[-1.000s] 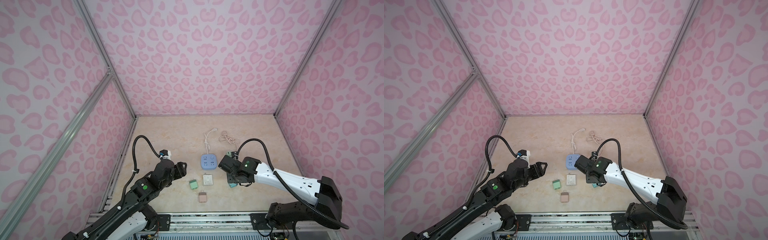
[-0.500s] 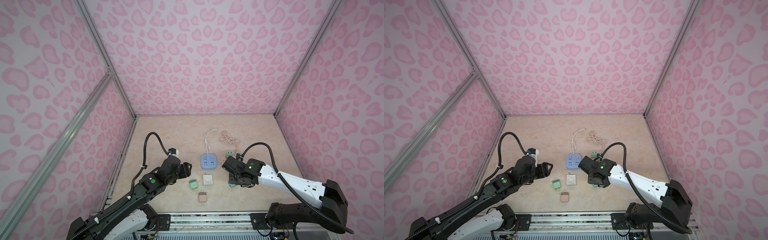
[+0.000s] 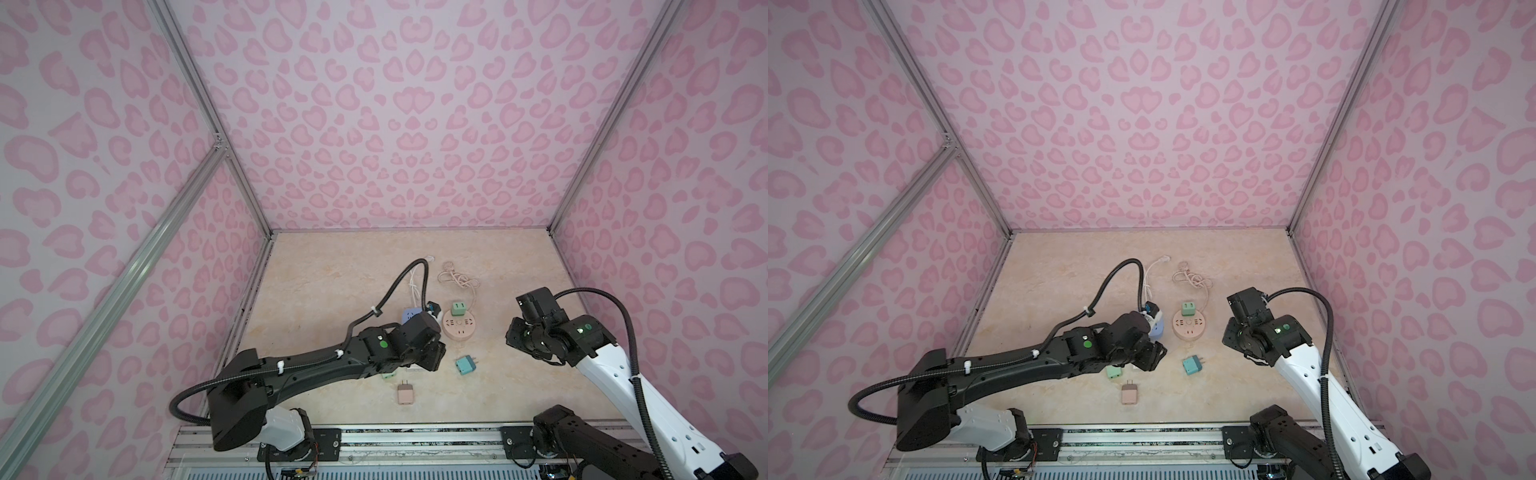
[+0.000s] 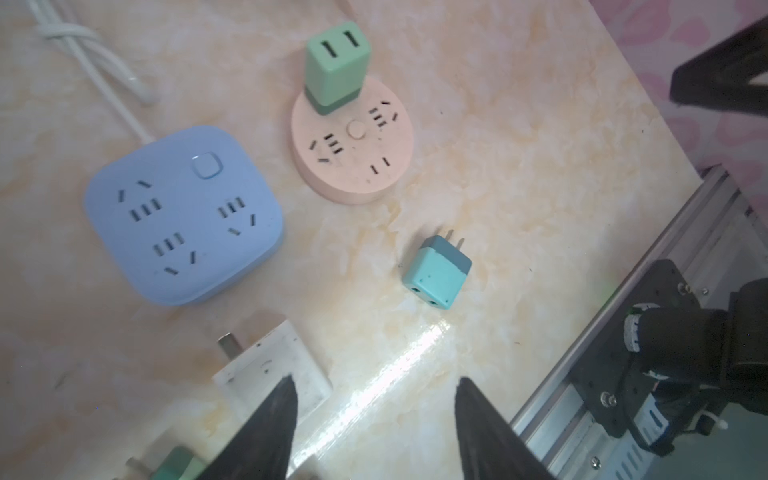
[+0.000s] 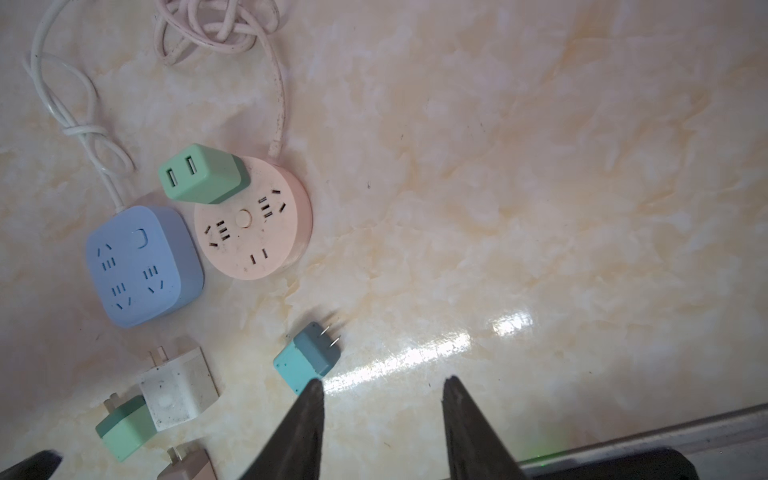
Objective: Insert the plug
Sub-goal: 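Grasp the teal cube adapter with the left gripper while the right arm draws back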
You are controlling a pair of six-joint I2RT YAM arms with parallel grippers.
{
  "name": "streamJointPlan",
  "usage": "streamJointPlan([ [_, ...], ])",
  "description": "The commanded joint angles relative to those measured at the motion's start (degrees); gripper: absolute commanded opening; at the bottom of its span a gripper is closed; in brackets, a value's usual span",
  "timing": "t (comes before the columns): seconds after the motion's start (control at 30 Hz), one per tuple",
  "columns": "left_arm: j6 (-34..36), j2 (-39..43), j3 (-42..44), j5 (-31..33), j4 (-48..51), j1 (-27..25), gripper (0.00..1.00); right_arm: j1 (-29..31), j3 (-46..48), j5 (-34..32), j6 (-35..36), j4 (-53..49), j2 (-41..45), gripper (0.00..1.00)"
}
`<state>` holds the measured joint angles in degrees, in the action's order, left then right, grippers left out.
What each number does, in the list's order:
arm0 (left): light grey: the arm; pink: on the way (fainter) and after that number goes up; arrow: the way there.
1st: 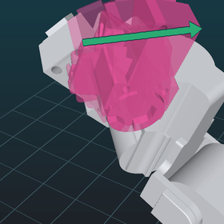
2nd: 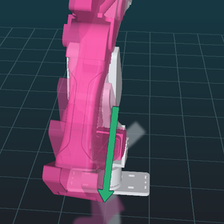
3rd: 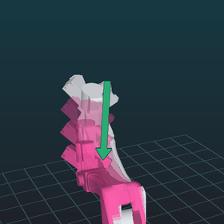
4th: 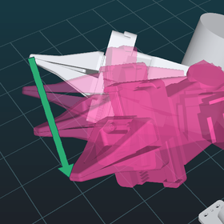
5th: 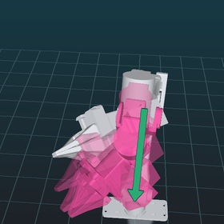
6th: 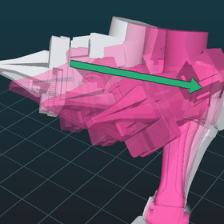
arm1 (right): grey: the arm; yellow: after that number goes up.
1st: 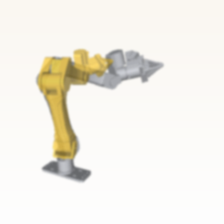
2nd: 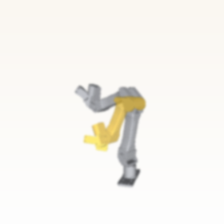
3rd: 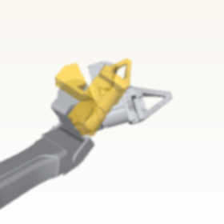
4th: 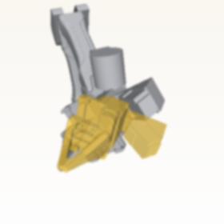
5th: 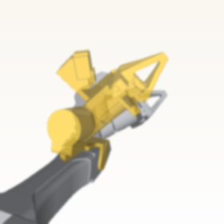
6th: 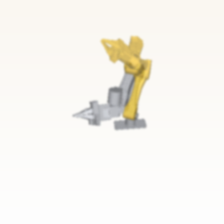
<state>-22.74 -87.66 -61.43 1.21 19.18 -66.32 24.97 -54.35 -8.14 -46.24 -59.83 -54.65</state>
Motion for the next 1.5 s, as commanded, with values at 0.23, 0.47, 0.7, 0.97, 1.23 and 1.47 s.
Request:
streamJointPlan([
  [0.23, 9.38, -17.1, -14.61, -1.21, 8.29, -2.93, 0.62, -2.95, 0.91, 4.13, 4.64, -2.01, 2.8, 0.48],
  [0.47, 11.94, -22.38, -20.3, -1.21, 11.42, -2.95, 0.64, -3.39, 1.95, 4.69, 5.5, -1.77, 3.73, 0.5],
  [0.7, 12.54, -25.82, -23.51, -1.84, 11.8, -3.02, 0.65, -4.67, 2.4, 5.9, 6.6, -1.6, 4.33, 0.5],
  [0.97, 12.61, -28.98, -25.79, -3.64, 11.85, -2.97, 0.65, -4.82, 3.44, 6.92, 6.69, -0.47, 4.29, 0.51],
  [1.23, 12.42, -31.56, -27.1, -3.45, 11.98, -3.01, 0.64, -5.61, 3.74, 7.01, 7.22, -0.38, 4.45, 0.51],
  [1.47, 11.62, -33.86, -28.65, -2.53, 11.99, -2.93, 0.63, -6.07, 4.23, 7.61, 7.45, 0.08, 4.73, 0.51],
])
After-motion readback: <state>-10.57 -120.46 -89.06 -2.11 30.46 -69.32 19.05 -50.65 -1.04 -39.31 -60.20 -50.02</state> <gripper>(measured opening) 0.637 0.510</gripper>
